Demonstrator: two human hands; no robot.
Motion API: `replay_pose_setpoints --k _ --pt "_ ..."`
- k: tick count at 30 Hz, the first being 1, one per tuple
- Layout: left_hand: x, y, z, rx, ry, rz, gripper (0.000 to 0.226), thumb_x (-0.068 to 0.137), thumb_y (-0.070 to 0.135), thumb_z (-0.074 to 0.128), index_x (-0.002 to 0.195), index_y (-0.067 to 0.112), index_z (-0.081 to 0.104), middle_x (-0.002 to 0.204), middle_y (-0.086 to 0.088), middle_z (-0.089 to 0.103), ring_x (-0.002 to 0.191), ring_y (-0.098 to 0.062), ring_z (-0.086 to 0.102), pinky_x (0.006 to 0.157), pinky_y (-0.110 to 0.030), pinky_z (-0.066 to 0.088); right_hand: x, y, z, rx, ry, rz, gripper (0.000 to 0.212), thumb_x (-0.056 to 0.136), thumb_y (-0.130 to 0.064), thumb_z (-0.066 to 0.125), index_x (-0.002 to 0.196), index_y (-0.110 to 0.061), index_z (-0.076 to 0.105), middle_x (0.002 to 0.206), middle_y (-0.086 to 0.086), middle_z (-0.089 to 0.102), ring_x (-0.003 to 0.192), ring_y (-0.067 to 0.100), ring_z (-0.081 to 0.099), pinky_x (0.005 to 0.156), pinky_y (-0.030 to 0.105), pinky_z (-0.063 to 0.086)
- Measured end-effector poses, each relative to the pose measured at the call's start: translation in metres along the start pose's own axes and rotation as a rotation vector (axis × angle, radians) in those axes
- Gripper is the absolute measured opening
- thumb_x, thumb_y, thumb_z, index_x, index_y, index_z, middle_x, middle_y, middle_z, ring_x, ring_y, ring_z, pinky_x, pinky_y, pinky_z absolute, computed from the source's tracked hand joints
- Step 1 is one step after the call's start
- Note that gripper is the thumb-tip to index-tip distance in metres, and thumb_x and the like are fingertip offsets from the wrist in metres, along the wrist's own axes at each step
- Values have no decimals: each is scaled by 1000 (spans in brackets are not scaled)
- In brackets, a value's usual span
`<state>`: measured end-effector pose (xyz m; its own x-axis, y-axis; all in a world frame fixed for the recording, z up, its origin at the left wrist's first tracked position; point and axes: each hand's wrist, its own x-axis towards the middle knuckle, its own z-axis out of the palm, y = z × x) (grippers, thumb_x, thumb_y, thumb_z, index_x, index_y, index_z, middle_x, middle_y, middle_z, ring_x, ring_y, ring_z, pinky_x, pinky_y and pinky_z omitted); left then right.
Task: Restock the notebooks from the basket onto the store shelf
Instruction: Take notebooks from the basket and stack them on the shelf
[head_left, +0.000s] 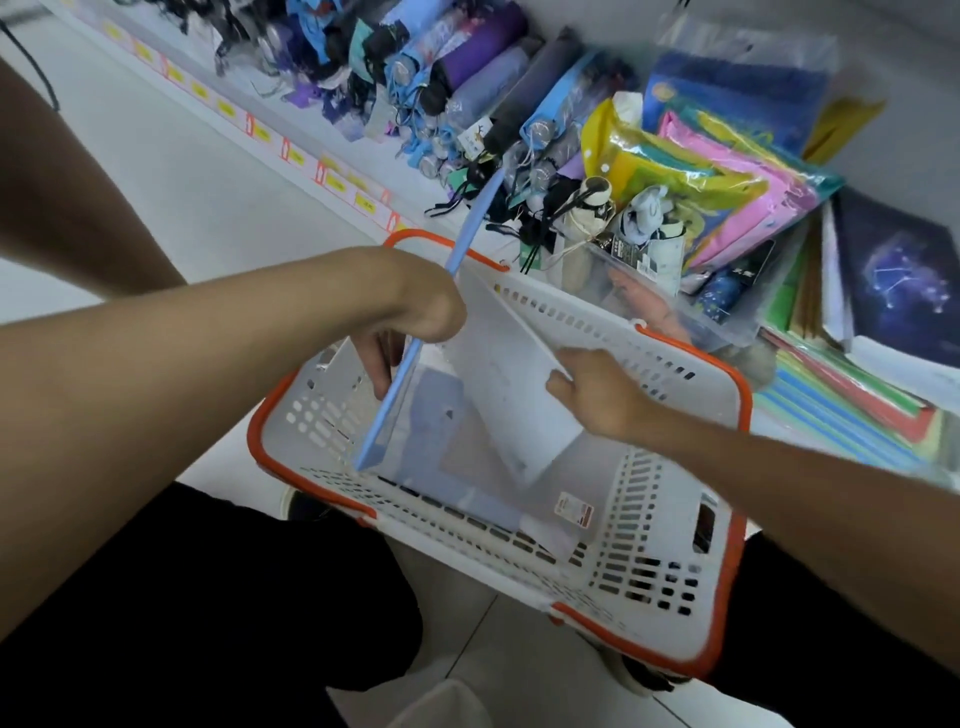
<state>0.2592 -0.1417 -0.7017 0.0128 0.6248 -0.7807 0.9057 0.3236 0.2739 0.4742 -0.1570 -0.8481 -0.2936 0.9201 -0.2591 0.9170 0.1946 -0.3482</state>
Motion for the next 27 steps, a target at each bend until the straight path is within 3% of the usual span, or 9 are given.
replay_pose_setpoints --k 3,6,11,13,16,19,22,24,27 --pt "-2 -1 5 -112 -86 8 24 100 8 38 106 -10 53 84 -19 51 71 -39 66 69 -45 61 -25 -19 -64 -62 2 -33 43 99 -21 47 60 -14 31 60 2 37 58 21 38 64 34 27" --pt "-8 9 19 -389 -99 98 30 101 15 39 80 1 55 75 -16 61 62 -30 66 63 -41 62 -65 -47 -112 -72 65 -12 41 99 -22 47 62 -12 34 59 4 37 55 17 37 59 35 28" --pt "-20 34 27 -967 18 185 26 101 21 36 92 11 58 66 -7 66 50 -18 64 52 -33 60 -100 -95 -123 -103 146 -85 23 100 -25 45 79 -16 46 62 -3 38 54 14 38 52 35 33" --pt "-28 41 28 -1040 16 233 40 103 40 33 88 14 61 63 -6 69 53 -19 67 59 -36 61 -100 -105 -118 -279 137 -169 9 93 -16 54 88 -11 50 68 1 36 51 15 34 47 32 32" --pt "-37 48 28 -1109 -24 292 66 88 75 33 91 18 66 85 -12 75 78 -29 74 66 -38 61 -101 -112 -121 -448 141 -165 39 61 -9 81 88 -9 54 62 7 51 42 24 51 38 26 21" --pt "-38 51 25 -1093 83 310 37 87 41 68 108 11 67 102 -14 74 86 -32 73 64 -35 60 -104 -105 -121 -470 173 -161 56 47 -16 88 93 -4 59 56 6 60 39 25 57 39 23 9" --pt "-36 53 13 -1073 182 373 27 81 5 68 108 4 67 102 -15 74 88 -34 72 77 -44 60 -107 -102 -148 -355 278 -281 29 77 -37 69 95 -14 64 64 4 62 55 27 63 46 31 42" --pt "-43 59 1 -1018 165 533 25 80 0 69 104 7 71 98 -10 76 87 -30 73 82 -44 59 -97 -82 -179 -87 310 -175 34 96 -47 40 94 -21 62 83 1 64 79 25 63 69 40 50" --pt "-54 71 -14 -1038 87 718 23 85 0 65 103 13 70 100 -8 76 87 -27 74 74 -38 61 -82 -35 -226 98 470 143 56 85 -63 61 118 -19 49 115 0 52 101 20 54 87 38 48"
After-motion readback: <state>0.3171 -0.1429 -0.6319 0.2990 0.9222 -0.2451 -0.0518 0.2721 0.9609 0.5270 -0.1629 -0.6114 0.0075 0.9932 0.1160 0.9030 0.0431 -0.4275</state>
